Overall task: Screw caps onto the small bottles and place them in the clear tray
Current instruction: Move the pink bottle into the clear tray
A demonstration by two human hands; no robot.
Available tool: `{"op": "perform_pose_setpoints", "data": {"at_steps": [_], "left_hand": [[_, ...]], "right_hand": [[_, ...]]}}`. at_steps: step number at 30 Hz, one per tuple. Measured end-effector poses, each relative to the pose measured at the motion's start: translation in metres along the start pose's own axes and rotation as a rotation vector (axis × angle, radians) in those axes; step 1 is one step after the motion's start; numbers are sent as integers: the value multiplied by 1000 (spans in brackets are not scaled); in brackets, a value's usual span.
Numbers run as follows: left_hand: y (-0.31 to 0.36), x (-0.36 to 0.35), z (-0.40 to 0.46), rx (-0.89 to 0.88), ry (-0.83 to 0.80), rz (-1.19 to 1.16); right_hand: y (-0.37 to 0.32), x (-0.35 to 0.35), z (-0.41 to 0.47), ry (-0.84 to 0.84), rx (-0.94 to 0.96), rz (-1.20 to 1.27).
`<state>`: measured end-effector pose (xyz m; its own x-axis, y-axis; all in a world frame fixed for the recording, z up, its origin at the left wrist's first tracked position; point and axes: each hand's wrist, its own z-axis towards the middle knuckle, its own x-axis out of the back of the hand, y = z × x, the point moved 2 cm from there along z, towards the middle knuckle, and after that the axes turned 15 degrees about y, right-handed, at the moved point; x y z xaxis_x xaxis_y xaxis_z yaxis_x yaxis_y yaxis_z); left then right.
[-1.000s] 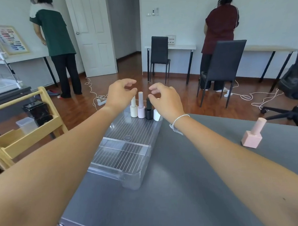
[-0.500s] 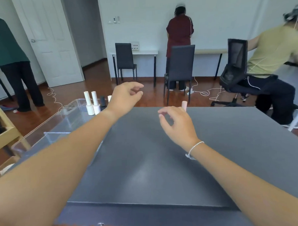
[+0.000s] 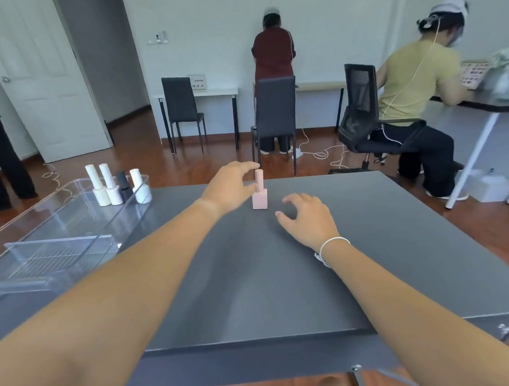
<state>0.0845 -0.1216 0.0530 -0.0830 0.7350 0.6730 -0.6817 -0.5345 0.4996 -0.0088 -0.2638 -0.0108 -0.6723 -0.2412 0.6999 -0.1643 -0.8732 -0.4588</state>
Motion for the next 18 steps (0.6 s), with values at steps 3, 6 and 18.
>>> {"op": "perform_pose_setpoints", "data": {"at_steps": [3,6,18], "left_hand": [[-1,-8,2,12,-9,14],[-3,-14,3,20,-5,1],[2,-28,8,139,141,-205]], "right_hand": [[2,-9,4,-99,15,-95],[5,-12,4,-121,6,-120],[4,-12,5,-123,34,-164]]}}
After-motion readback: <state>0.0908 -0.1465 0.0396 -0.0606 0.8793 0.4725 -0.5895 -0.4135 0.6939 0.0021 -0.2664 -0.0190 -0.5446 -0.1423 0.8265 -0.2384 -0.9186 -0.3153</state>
